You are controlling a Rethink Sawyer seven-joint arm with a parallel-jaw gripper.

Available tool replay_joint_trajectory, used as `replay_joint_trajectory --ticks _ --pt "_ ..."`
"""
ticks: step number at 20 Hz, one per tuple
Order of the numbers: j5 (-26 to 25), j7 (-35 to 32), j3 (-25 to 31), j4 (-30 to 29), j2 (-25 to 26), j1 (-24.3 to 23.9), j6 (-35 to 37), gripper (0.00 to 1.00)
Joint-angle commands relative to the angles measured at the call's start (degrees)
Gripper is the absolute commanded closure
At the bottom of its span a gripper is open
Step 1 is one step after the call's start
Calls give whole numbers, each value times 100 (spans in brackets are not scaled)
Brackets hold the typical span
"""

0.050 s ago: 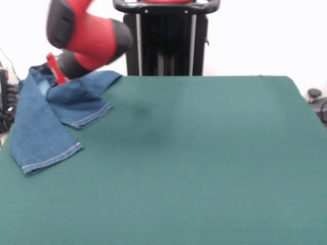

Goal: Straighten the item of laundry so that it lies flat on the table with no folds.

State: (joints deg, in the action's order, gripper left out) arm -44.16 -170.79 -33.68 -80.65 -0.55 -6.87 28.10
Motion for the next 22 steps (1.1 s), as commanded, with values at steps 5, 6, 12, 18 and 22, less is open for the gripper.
replay_joint_trajectory --ticks 5,6,12,18,22 --pt "369 -236 1218 -37 -179 -241 -1301 0" --pt "348 -277 1195 -56 -171 -224 -1394 0" --pt "531 -104 1643 -354 -434 -715 -1671 0" --pt "846 761 2829 -911 -1076 -1870 -1006 0" --pt "821 843 2922 -967 -1247 -1911 -692 0"
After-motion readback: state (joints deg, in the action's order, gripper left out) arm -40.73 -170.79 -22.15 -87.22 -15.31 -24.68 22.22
